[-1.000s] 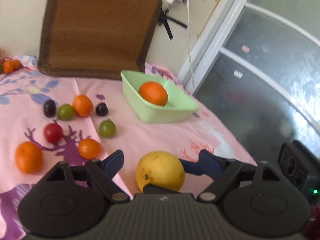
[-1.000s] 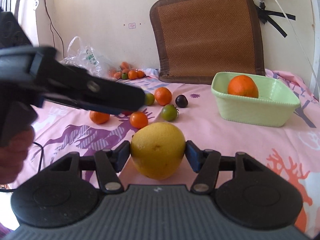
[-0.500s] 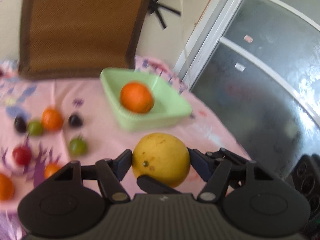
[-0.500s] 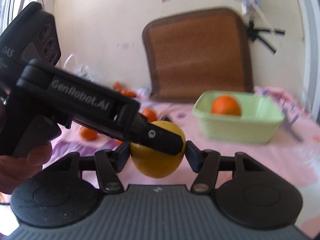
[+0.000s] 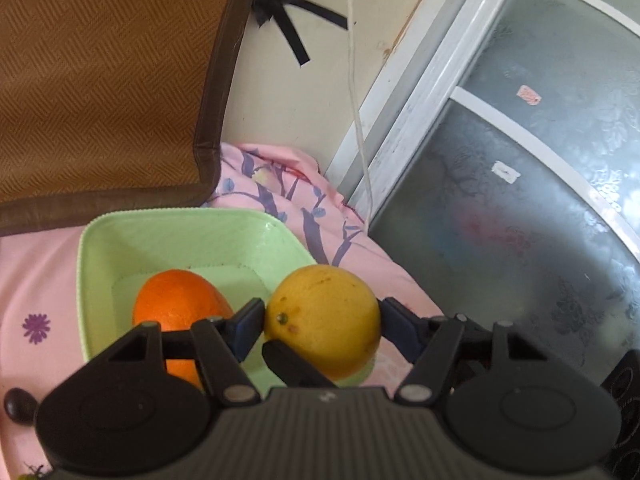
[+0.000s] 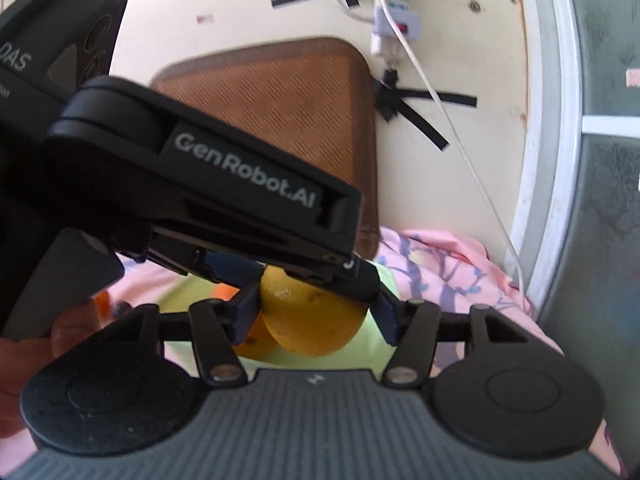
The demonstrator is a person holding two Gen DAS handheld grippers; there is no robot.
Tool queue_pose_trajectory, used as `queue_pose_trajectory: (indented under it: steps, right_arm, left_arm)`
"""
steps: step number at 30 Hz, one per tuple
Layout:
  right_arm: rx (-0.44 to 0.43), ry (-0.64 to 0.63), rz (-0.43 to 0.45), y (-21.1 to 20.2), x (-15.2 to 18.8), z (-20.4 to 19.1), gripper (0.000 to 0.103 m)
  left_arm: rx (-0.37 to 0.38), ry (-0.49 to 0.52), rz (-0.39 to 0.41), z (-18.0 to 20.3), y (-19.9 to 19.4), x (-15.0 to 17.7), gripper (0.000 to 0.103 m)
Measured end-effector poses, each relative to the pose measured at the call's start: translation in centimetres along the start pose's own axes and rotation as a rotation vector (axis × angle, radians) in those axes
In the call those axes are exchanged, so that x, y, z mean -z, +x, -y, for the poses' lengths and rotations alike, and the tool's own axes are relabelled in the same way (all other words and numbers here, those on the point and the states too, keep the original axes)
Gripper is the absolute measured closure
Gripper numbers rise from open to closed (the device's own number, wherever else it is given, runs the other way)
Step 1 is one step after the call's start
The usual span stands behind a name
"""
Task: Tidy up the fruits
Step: 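Release the grapefruit beside the orange and withdraw the left gripper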
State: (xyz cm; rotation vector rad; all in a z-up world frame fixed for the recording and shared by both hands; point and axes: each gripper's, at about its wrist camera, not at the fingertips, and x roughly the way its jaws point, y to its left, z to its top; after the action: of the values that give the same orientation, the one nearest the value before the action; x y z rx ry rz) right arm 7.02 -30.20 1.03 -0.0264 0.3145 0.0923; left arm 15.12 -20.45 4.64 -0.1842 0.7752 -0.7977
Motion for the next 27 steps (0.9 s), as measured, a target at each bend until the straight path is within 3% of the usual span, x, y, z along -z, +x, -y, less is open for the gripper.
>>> queue_pose_trajectory:
  steps: [8, 12, 15, 19, 21, 24, 27]
  right_arm:
    - [0.033, -0.006, 0.003, 0.6, 0.8, 0.1, 0.038]
    - [0.046, 0.001, 0.028, -0.8, 0.9, 0.0, 0.038]
    - [0.038, 0.013, 0.064, -3.3, 0.9, -0.6, 0.039]
    - [-0.047, 0.058, 0.08, -6.6, 1.9, -2.6, 0.039]
    - [-0.101, 0.068, 0.071, -7.6, 2.5, -4.2, 0.04]
    - [-0.206, 0.07, 0.043, -8.4, 2.8, -6.8, 0.052]
    - [-0.298, 0.04, 0.019, -8.9, 2.6, -10.0, 0.062]
  left_arm:
    - [-0.032, 0.042, -0.012, 0.8, 0.8, 0.5, 0.034]
    - [-0.006, 0.047, 0.022, 1.5, -1.6, 0.8, 0.034]
    - [0.045, 0.052, 0.097, 1.6, -6.5, 1.6, 0.034]
    - [0.037, 0.053, 0.223, 0.2, -14.7, 3.5, 0.032]
    - [0.009, 0.034, 0.28, -1.1, -18.5, 4.7, 0.032]
    - [-0.062, -0.011, 0.354, -3.6, -23.9, 6.4, 0.032]
    - [-0.173, -0.051, 0.418, -6.0, -28.8, 8.2, 0.032]
